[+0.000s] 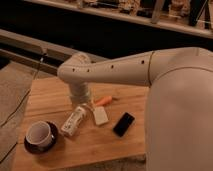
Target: Place the pepper on the white sponge
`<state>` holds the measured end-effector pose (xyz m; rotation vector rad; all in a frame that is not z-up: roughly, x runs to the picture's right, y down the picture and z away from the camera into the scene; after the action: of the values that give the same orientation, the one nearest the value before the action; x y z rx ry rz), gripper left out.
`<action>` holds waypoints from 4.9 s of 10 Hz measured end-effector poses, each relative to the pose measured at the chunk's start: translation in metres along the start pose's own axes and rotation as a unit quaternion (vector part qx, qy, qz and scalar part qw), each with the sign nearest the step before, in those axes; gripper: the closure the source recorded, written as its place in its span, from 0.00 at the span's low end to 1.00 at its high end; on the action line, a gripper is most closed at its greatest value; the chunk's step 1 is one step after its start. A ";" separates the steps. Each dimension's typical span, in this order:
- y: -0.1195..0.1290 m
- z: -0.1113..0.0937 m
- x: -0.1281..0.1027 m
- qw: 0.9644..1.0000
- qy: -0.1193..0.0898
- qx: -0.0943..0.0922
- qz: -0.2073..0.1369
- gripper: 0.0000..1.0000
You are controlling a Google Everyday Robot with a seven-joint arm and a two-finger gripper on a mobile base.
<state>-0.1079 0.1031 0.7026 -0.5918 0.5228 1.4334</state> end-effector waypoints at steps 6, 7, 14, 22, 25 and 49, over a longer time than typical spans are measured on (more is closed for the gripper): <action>-0.020 0.002 -0.007 0.999 0.005 0.023 0.025 0.35; -0.032 0.003 -0.012 0.998 0.007 0.036 0.041 0.35; -0.076 0.006 -0.073 0.982 -0.049 0.057 0.174 0.35; -0.101 0.047 -0.092 0.966 -0.060 0.029 0.248 0.35; -0.112 0.065 -0.093 0.964 -0.037 0.035 0.262 0.35; -0.093 0.072 -0.128 0.974 -0.031 -0.030 0.221 0.95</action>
<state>-0.0261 0.0502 0.8465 -0.4942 0.5881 1.8890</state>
